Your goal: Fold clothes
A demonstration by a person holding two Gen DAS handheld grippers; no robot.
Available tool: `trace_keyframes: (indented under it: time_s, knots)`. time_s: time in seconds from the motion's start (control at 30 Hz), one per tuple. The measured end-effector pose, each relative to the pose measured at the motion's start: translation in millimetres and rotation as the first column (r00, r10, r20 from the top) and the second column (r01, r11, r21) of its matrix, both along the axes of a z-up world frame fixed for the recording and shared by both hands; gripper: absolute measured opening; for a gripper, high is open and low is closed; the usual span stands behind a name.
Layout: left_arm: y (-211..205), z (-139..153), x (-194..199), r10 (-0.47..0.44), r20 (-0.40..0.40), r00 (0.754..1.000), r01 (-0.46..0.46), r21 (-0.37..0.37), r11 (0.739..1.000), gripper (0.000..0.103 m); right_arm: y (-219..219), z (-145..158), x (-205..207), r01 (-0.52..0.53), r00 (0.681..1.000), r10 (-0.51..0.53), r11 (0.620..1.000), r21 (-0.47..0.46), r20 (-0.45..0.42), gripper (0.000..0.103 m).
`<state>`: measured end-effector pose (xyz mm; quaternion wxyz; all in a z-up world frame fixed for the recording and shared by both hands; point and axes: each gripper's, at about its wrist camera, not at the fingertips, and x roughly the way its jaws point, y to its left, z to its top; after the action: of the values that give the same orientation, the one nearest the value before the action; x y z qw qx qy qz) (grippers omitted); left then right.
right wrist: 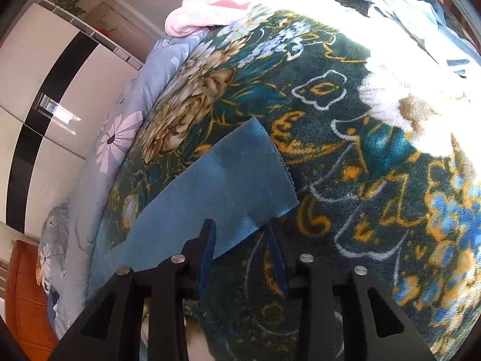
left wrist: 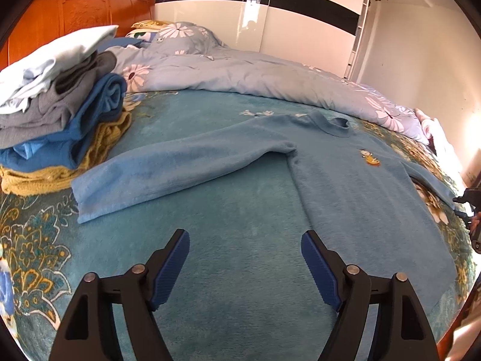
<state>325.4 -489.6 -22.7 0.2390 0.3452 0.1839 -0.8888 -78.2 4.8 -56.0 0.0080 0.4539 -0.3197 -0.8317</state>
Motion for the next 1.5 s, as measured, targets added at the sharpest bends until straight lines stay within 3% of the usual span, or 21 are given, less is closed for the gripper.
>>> trace_keyframes:
  time_s: [0.1,0.17,0.2,0.23,0.33,0.47,0.57,0.63,0.77,0.83,0.9,1.03,1.13,1.27,1.4,1.5]
  knots:
    - [-1.5,-4.5,1.6,0.006,0.009,1.0,-0.006,0.005,1.0,0.081,-3.3,0.5,-3.0,0.012,1.0,-0.012,1.0,-0.009,-0.015,0.037]
    - [-1.6,-6.4,2.2,0.009,0.013,1.0,-0.009,0.01,1.0,0.081,-5.9,0.9,-5.9,0.012,1.0,-0.013,1.0,-0.023,-0.025,0.025]
    - [-1.7,-7.2,2.5,0.01,0.014,1.0,-0.01,0.012,1.0,0.081,-7.6,2.0,-7.4,0.012,1.0,-0.013,1.0,-0.017,-0.027,0.013]
    - [-1.8,-7.5,3.3,0.011,0.013,1.0,-0.011,0.013,1.0,0.081,-9.8,4.0,-8.9,0.011,0.999,-0.012,1.0,-0.004,-0.03,0.01]
    - [-3.2,-8.3,5.2,0.016,0.01,1.0,-0.016,0.013,1.0,0.081,-20.7,19.1,-10.7,-0.012,0.998,0.015,0.999,0.036,-0.068,0.007]
    - [-7.8,-10.3,8.3,0.033,0.009,0.999,-0.033,0.022,0.999,0.081,-60.8,64.7,-9.8,-0.132,0.97,0.154,0.983,0.126,-0.188,0.006]
    - [-10.8,-10.0,11.9,0.041,0.001,0.999,-0.041,0.026,0.999,0.081,-113.0,108.9,-2.1,-0.272,0.902,0.319,0.943,0.192,-0.291,0.006]
    - [-12.4,-10.2,14.8,0.048,-0.001,0.999,-0.048,0.03,0.998,0.081,-160.9,137.1,10.2,-0.37,0.826,0.444,0.892,0.261,-0.347,0.006]
    - [-16.6,-9.7,22.7,0.065,-0.002,0.998,-0.065,0.031,0.997,0.081,-247.4,166.8,37.1,-0.526,0.678,0.614,0.79,0.316,-0.404,0.006]
    - [-19.1,-8.7,26.7,0.074,-0.002,0.997,-0.074,0.03,0.997,0.081,-295.7,169.2,51.4,-0.603,0.606,0.688,0.725,0.333,-0.399,0.006]
    - [-23.3,-7.5,30.7,0.086,-0.001,0.996,-0.086,0.029,0.996,0.081,-334.2,162.6,64.6,-0.654,0.554,0.743,0.667,0.356,-0.375,0.006]
    - [-30.1,-5.1,39.7,0.108,-0.003,0.994,-0.108,0.03,0.994,0.081,-410.4,119.6,99.0,-0.766,0.443,0.857,0.514,0.385,-0.263,0.006]
    - [-33.4,-5.4,44.1,0.116,0.003,0.993,-0.116,0.032,0.993,0.081,-444.7,72.4,119.4,-0.82,0.391,0.907,0.421,0.387,-0.157,0.006]
    - [-36.3,-8.5,46.7,0.12,0.016,0.993,-0.12,0.034,0.992,0.081,-460.2,27.5,130.2,-0.851,0.369,0.927,0.363,0.38,-0.059,0.006]
    - [-38.4,-12.7,44.5,0.123,0.021,0.992,-0.124,0.051,0.991,0.081,-467.2,12.3,134.2,-0.867,0.344,0.939,0.323,0.38,-0.015,0.009]
    - [-38.7,-12.4,36.8,0.119,0.011,0.993,-0.119,0.071,0.99,0.081,-468.4,15.5,140.9,-0.887,0.304,0.953,0.291,0.359,-0.021,0.014]
